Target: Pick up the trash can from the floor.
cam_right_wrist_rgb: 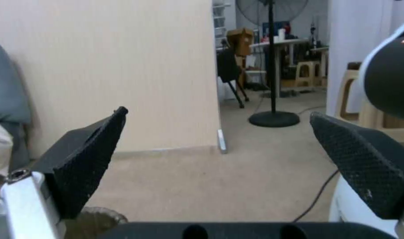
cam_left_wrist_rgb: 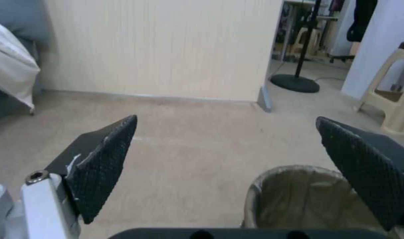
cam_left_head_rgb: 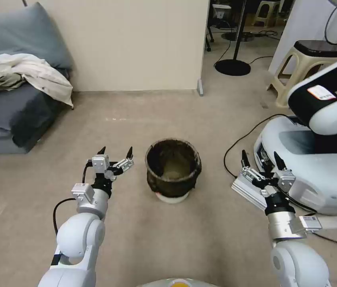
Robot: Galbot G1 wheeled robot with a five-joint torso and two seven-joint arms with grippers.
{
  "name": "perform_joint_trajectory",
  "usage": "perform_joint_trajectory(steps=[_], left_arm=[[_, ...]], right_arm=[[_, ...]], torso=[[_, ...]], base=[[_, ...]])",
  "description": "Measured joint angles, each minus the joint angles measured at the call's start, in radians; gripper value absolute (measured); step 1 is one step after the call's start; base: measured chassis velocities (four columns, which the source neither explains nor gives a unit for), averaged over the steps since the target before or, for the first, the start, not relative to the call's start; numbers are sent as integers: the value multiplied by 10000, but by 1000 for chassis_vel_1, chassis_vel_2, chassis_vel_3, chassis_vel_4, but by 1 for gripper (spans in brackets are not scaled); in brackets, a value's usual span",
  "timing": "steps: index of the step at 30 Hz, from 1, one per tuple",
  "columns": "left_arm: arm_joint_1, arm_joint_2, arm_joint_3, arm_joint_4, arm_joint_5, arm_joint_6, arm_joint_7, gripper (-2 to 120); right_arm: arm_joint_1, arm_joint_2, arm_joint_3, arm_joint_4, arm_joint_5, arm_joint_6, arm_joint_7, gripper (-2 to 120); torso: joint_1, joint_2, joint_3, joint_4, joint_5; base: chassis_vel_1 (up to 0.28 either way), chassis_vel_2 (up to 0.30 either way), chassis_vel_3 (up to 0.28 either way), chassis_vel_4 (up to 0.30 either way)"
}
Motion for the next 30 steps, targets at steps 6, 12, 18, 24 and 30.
perform_joint_trajectory(steps=[6, 12, 18, 24, 30], left_arm=[[-146, 78, 153, 143, -197, 41, 73, 100], [-292, 295, 413, 203, -403, 248, 165, 100], [-705, 839, 826, -192, -1658, 1443, 166, 100], [-1226, 1098, 1375, -34, -2016, 2976, -404, 100], [-1847, 1250, 1761, 768, -1998, 3495, -777, 100]], right_arm=[[-25, -37, -16, -126, 6, 146, -1, 100], [-100, -14, -79, -127, -63, 36, 141, 100], [-85, -3, -75, -62, -53, -59, 199, 100], [19, 0, -181, -10, -82, -205, 210, 100], [69, 16, -188, -54, -102, -212, 210, 100]], torso=[[-3, 1, -5, -3, 3], [-2, 0, -4, -1, 2], [-2, 1, -4, -2, 2], [-2, 1, -4, 0, 4], [-2, 0, -3, -2, 1]], base=[[40, -48, -26, 23], [5, -16, -19, 10], [0, 0, 0, 0], [0, 0, 0, 0], [0, 0, 0, 0]])
